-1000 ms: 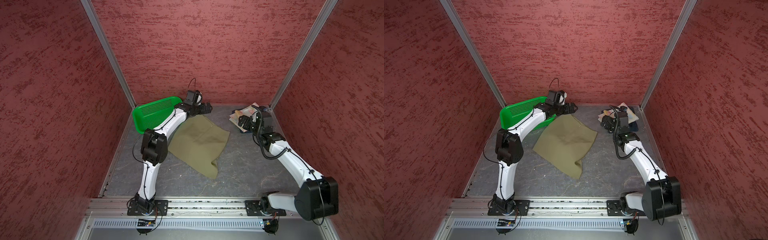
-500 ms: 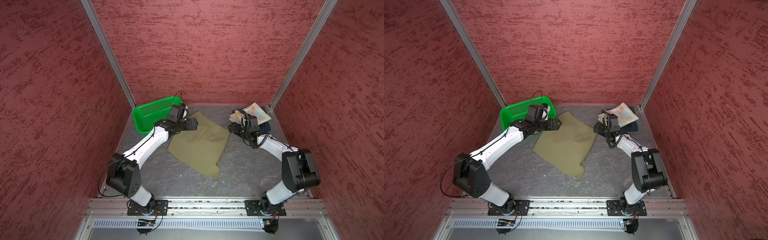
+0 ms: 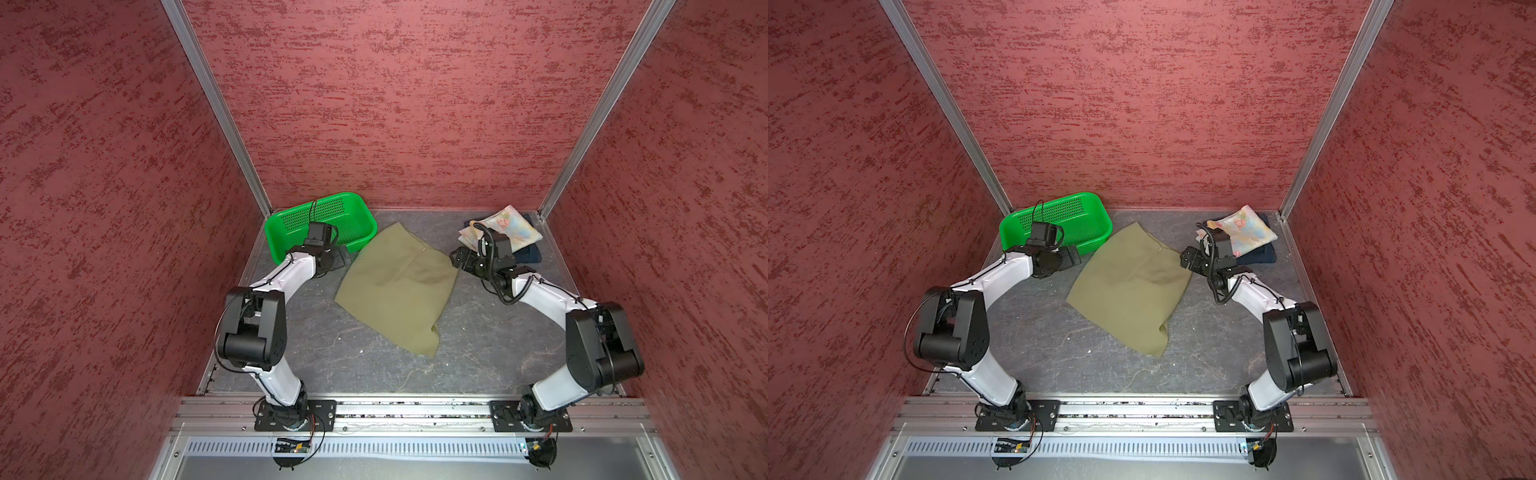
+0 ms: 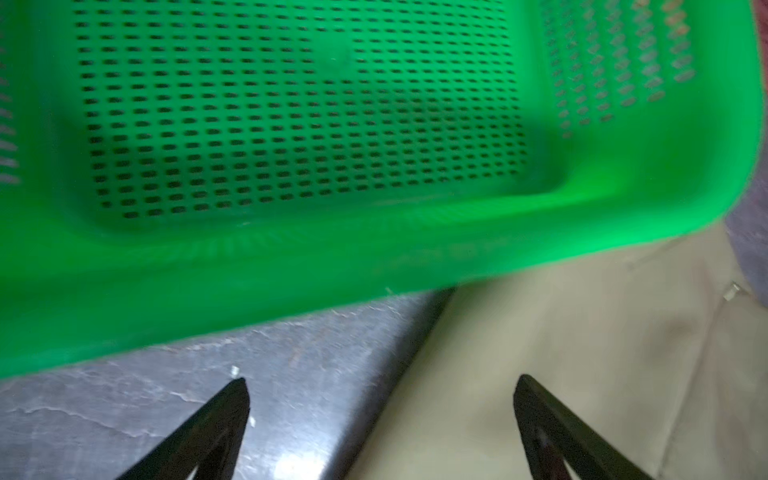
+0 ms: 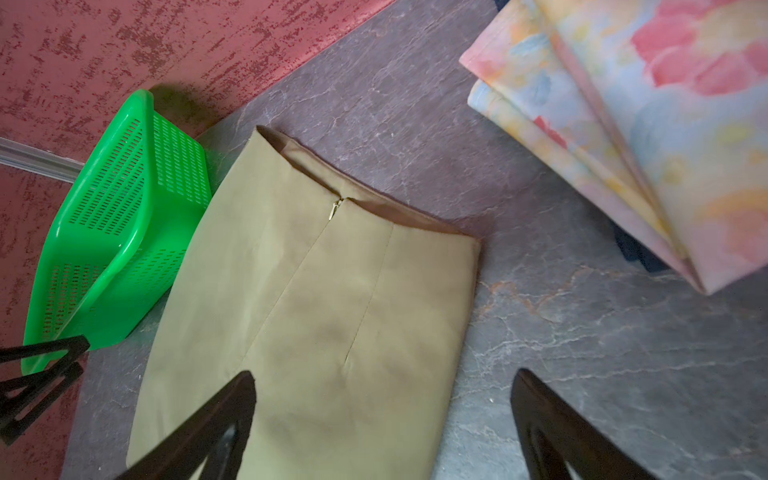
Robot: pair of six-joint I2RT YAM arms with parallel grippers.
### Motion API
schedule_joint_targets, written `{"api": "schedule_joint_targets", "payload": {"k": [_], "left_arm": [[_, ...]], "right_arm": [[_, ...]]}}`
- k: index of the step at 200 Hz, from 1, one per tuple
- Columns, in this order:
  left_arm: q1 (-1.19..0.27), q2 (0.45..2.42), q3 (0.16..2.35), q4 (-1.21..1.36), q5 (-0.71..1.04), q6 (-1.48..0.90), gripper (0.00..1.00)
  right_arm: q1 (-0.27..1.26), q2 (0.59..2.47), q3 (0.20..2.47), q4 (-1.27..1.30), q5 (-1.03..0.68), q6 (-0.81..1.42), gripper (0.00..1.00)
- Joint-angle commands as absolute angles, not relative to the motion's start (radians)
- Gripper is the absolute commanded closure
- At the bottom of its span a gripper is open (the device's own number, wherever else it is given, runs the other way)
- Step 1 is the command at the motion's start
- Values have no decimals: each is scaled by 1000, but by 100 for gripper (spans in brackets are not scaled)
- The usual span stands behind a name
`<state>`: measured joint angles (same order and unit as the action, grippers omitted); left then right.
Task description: Fold and stack the skirts
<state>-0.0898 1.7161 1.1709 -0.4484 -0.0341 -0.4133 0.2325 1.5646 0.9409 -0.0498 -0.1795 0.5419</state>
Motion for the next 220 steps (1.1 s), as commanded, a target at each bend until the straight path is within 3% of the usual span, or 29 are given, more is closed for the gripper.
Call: {"api": "schedule_joint_targets", "payload": {"k": [1,86,167,200,220], "left_arm": [[-40,1765,1218,-411,-54,-439,0],[86,1832,1376,-463,-15,-499,0],[-144,1452,845,-385,54,-546,1],[-193,1446,792,-386,23,-539,0],[-207,1483,788,-379,27,-534,0]], "right_arm": [[237,1530,931,-34,-167,525,3],[238,1606,925,-42,-171,549,3],[239,1712,886,12,-224,614,7],[239,1810,924,72,-265,656,15],[242,1858,945,110,-261,671,34]]}}
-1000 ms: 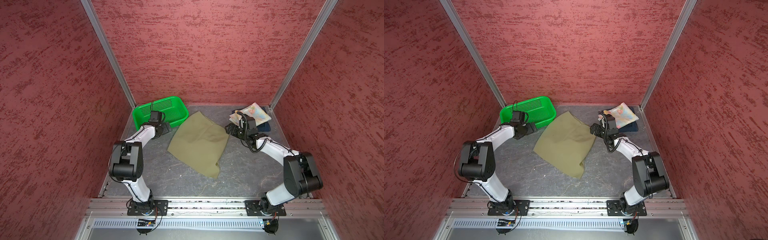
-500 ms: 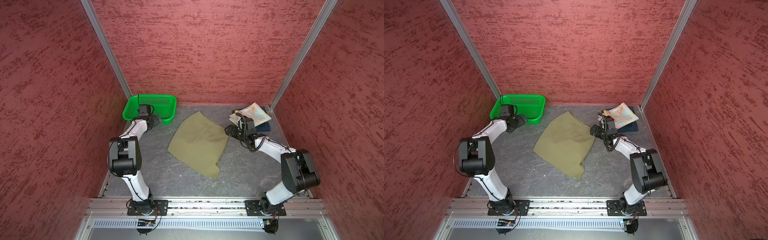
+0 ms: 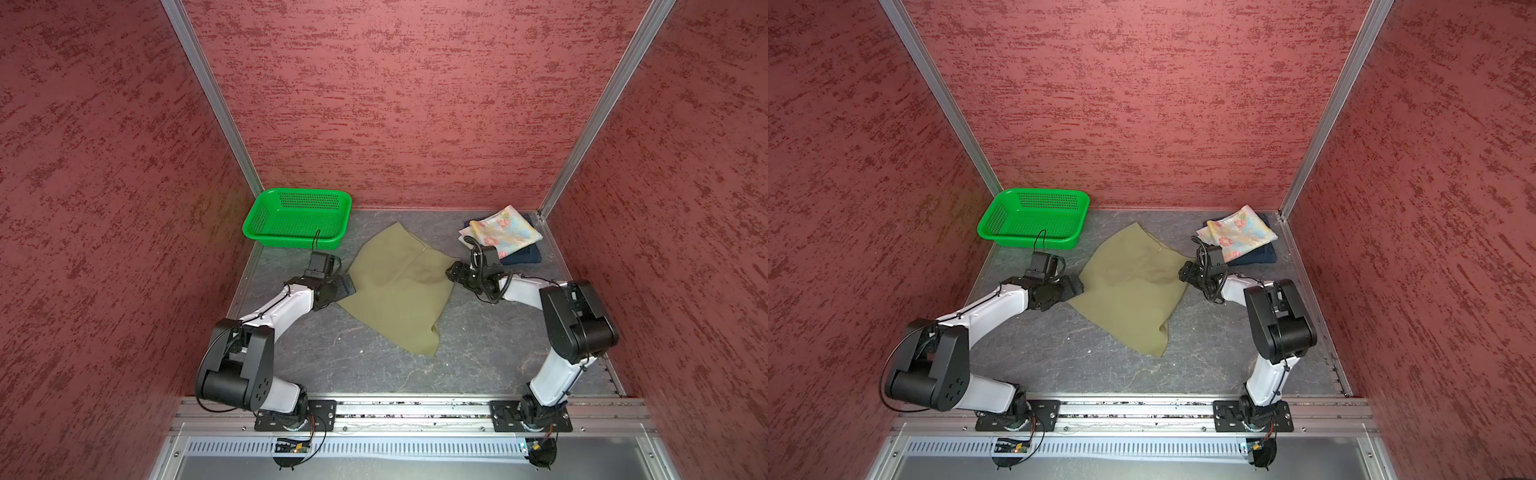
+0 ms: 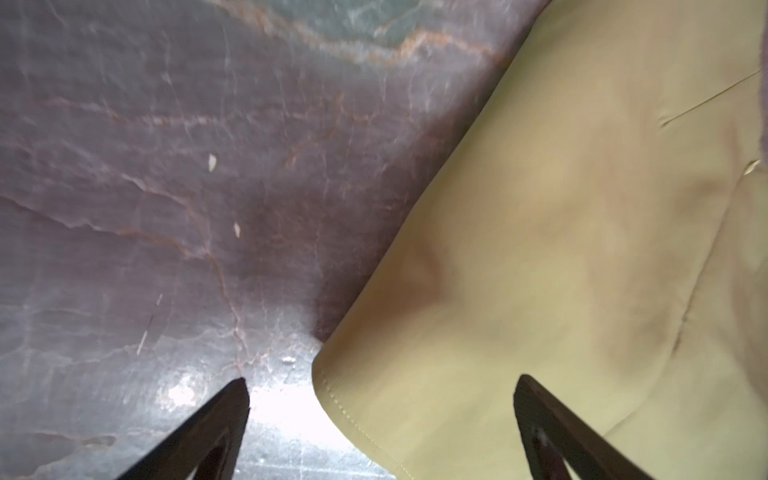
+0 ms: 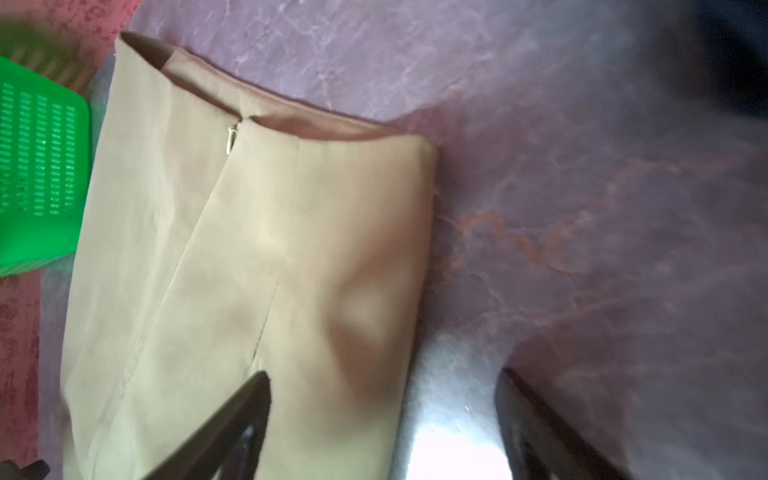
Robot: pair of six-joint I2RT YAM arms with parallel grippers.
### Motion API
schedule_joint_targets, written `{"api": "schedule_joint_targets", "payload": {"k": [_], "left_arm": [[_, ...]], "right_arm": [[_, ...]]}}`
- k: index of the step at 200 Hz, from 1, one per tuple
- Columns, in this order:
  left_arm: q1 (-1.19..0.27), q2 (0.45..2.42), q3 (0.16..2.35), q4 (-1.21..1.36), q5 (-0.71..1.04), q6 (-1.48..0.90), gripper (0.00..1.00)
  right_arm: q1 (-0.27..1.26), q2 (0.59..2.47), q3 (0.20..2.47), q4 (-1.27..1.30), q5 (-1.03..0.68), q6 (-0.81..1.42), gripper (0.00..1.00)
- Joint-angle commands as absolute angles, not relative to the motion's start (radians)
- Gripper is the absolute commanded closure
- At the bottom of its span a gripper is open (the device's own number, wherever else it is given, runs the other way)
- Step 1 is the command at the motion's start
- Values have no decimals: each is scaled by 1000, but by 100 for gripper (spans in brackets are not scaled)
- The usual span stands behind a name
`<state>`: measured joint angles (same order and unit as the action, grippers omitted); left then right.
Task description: Fold and stack the skirts
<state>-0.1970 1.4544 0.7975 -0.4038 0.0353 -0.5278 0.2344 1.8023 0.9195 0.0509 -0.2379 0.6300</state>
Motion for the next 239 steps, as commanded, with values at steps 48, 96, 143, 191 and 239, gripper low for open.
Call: {"api": "schedule_joint_targets", "payload": {"k": [48,96,143,191,239], "left_arm": [[-236,1604,813,-286,92,-533,56],[-216,1717,1037,-323,60,-484,100],[-202,1866,1354,-434,13,-434,86],[-224,1803,1293,-447,16,-432,6],[-301,1630,1058,-435,-9,-426,3]], "right_arm": [[258,1735,942,61,-133,669,100],[348,1511,885,-131,68,721,100],[480,1399,812,-204,144,810,62],[475,1328,819,-346,229,784,9],[465,1298,707,-314,187,861,10]]}}
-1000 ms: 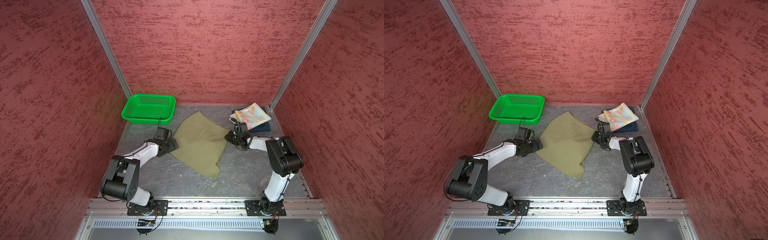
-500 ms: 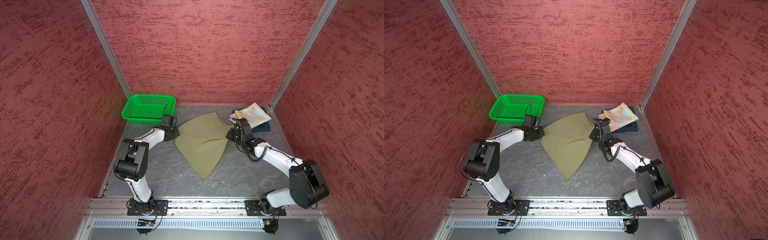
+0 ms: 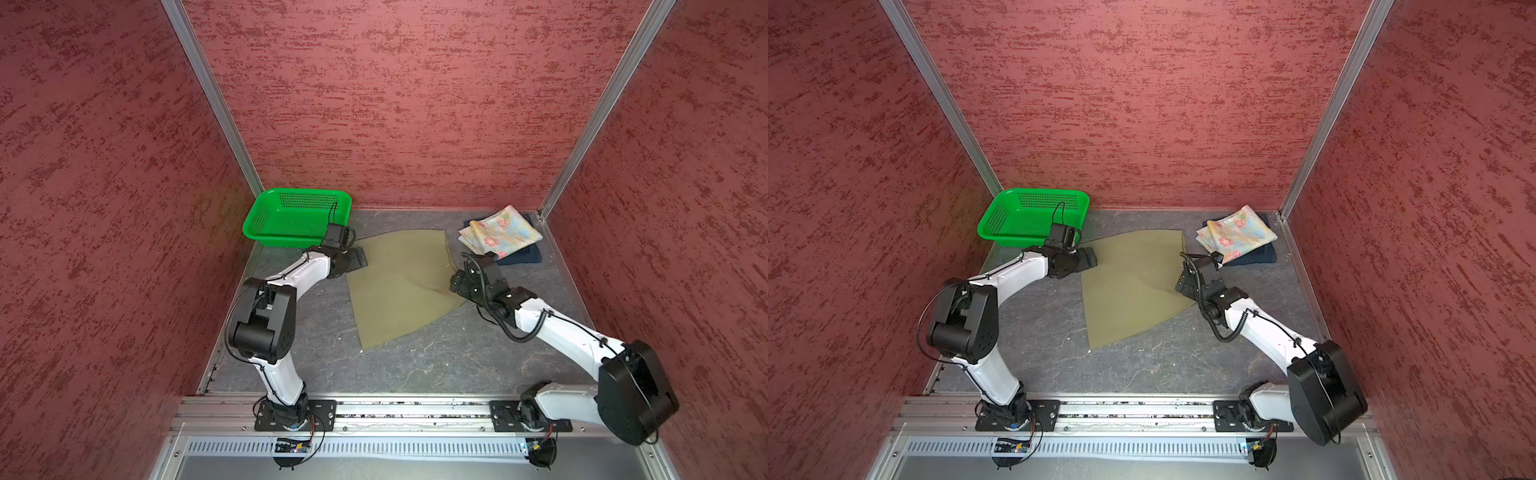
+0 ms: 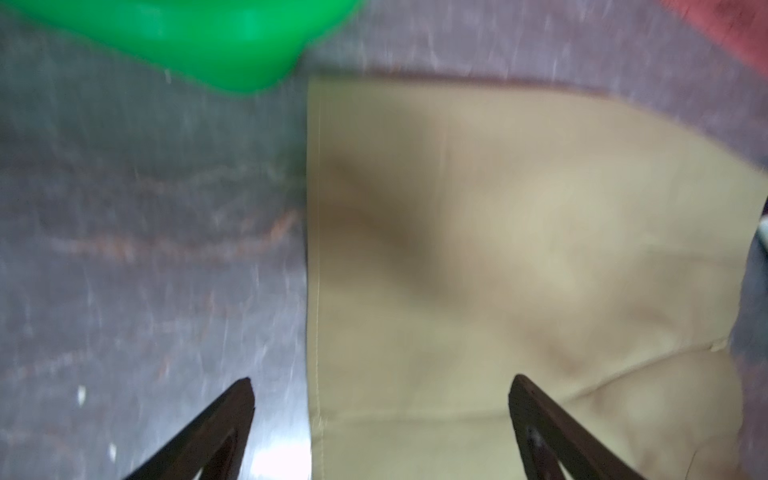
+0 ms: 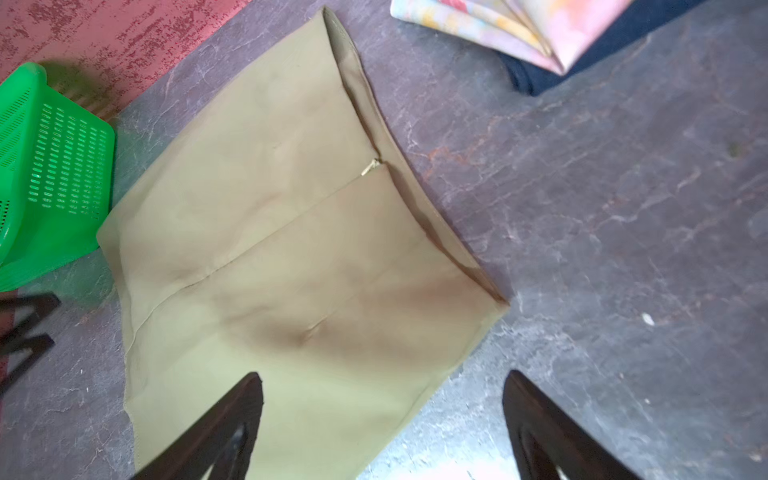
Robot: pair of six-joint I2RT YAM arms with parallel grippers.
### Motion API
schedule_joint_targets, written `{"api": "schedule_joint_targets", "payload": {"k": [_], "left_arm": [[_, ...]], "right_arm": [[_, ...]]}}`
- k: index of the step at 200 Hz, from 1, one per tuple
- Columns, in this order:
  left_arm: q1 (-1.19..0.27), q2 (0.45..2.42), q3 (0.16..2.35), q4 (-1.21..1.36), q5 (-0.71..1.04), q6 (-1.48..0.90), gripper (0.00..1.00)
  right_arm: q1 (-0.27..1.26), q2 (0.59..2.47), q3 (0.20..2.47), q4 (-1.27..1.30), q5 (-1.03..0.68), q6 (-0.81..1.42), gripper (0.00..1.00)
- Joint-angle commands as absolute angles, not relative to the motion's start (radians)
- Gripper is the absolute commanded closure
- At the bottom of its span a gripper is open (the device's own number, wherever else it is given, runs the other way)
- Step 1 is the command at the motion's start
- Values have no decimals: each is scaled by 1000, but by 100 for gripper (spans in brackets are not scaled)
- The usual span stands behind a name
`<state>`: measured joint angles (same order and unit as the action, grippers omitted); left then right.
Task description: Fold and stack the skirts
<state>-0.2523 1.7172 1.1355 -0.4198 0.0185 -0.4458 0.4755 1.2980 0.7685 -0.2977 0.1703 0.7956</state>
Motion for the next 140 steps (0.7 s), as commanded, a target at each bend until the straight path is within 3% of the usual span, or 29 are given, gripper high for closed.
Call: {"api": "schedule_joint_targets", "payload": {"k": [1,70,140], "left_arm": [[-304,1626,1054,-436,-10,-426,3],[-522,1412,777,-496,-72,-541,3],[-664,1227,578,-544,-73,-738,3]], "right_arm": [[464,1299,704,-311,186,862,10],[364,1342,581,-115,50,954,22],[332,1419,560,-11,53,920,31]]}}
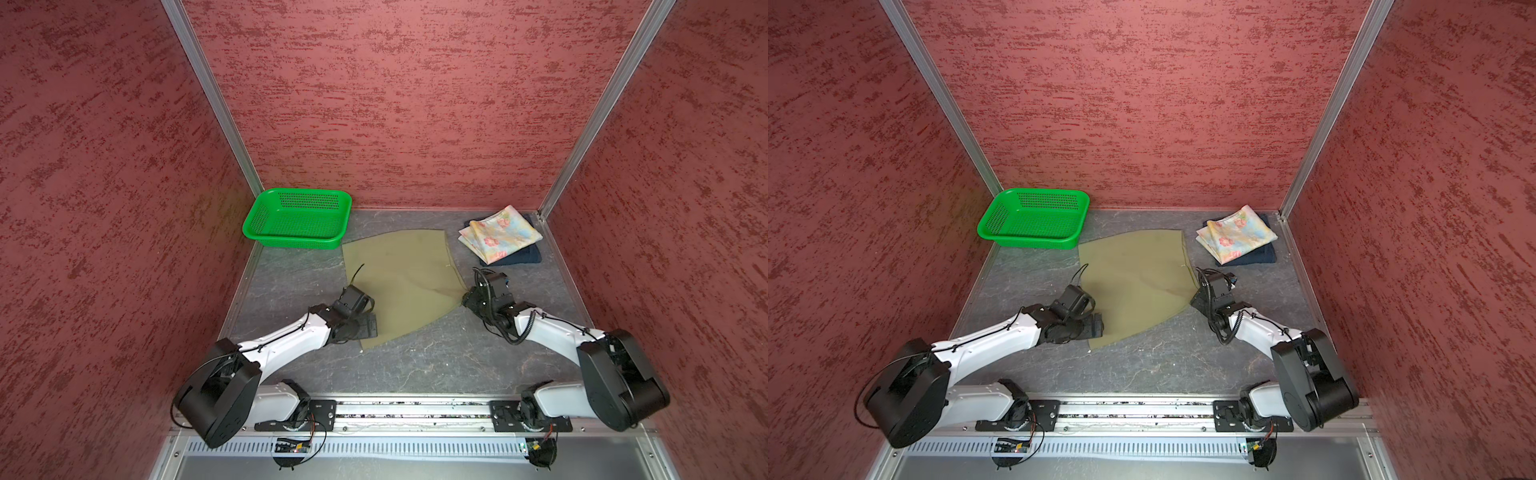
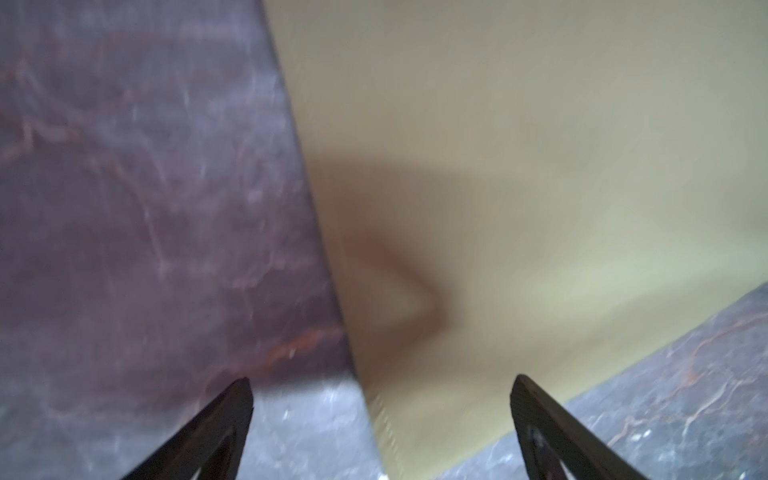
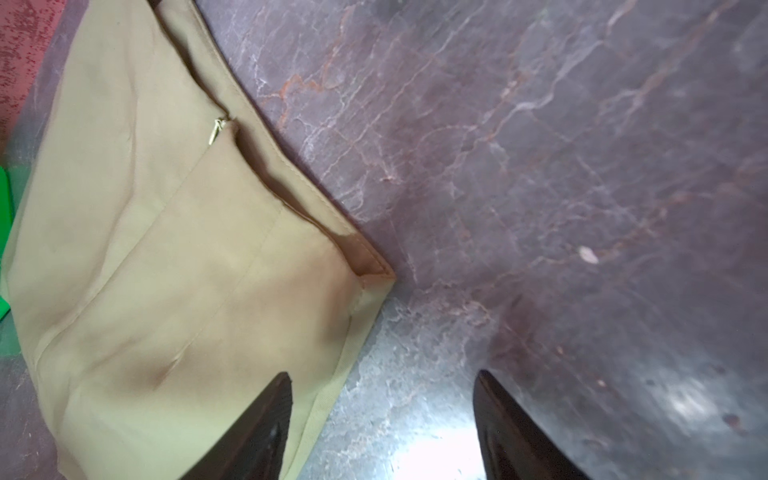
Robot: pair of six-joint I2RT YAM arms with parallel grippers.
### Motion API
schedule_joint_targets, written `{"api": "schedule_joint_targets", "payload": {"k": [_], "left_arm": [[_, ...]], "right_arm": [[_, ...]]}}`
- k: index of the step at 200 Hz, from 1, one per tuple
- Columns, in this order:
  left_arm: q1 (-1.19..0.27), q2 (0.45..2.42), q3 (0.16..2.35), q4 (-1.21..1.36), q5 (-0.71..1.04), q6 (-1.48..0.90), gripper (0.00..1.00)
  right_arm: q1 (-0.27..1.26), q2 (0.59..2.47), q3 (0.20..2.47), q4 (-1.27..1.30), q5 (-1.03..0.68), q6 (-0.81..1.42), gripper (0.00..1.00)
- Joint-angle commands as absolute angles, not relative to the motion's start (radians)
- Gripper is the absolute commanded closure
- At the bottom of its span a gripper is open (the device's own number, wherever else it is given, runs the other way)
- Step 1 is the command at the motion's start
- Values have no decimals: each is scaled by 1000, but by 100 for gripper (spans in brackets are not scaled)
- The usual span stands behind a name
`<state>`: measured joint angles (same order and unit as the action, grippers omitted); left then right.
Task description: Fold and stack the skirts
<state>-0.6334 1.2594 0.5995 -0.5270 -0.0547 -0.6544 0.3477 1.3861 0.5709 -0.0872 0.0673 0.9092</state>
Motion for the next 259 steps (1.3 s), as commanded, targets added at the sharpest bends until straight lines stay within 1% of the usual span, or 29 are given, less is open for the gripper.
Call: {"api": "schedule_joint_targets", "payload": {"k": [1,14,21,29,51,57,65,69,72,77,81,88,100,113,130,158,175,184,190,191,193,196,201,205,216,237,247,259], "left_arm": [[-666,1227,578,-544,-73,-740,3],[-680,1235,572,-527,-60,-753,7],[-694,1245,572,-515,-59,-756,11],[-711,1263,576,-501,-54,-761,17],[-755,1330,605,-468,-36,-767,38],[-768,1350,615,-463,-38,-767,47],[-784,1373,625,-454,-37,-765,61],[-788,1383,630,-449,-36,-763,71],[-788,1390,630,-446,-33,-762,80],[-788,1398,633,-438,-29,-760,93],[-787,1404,637,-437,-23,-756,100],[-787,1407,650,-445,-23,-745,100],[-787,1399,678,-472,-24,-725,100],[-793,1379,711,-510,-13,-706,100],[-836,1357,748,-544,0,-699,100],[-991,1378,812,-519,34,-713,100],[-1066,1417,853,-469,84,-707,100],[-1084,1428,864,-423,132,-693,84],[-1090,1428,872,-401,154,-687,61],[-1091,1429,872,-396,158,-687,59],[-1092,1427,874,-388,167,-684,48],[-1092,1425,875,-377,179,-679,37],[-1092,1416,879,-364,190,-672,25],[-1090,1406,882,-360,190,-667,18],[-1078,1371,890,-365,188,-644,9],[-991,1295,893,-400,176,-593,0],[-924,1268,893,-434,159,-573,1],[-802,1248,895,-477,136,-550,1]], "right_arm": [[332,1420,560,-8,51,920,31],[326,1446,562,21,38,925,32],[325,1448,566,38,32,930,33],[324,1485,566,67,27,935,35],[322,1531,574,140,12,961,42],[322,1543,571,171,6,975,45],[322,1560,565,210,0,998,54],[322,1570,565,228,-2,1001,60],[322,1578,565,240,-2,1004,65],[322,1587,565,251,1,1010,75],[321,1594,566,252,6,1015,82],[321,1599,569,253,13,1014,90],[319,1586,565,242,28,1003,100],[320,1546,556,206,44,987,100],[319,1472,545,132,69,963,100],[304,1323,533,5,113,921,100],[267,1245,528,-44,117,890,100],[241,1215,531,-65,109,866,100],[221,1198,539,-83,104,852,100],[218,1196,540,-86,103,848,100],[212,1192,543,-91,100,841,100],[204,1185,548,-97,97,829,100],[190,1175,553,-99,91,807,100],[181,1169,560,-100,88,787,100],[162,1168,592,-121,86,742,100],[135,1222,668,-115,37,653,100],[127,1268,713,-114,19,615,100],[126,1323,758,-88,0,568,100]]}}
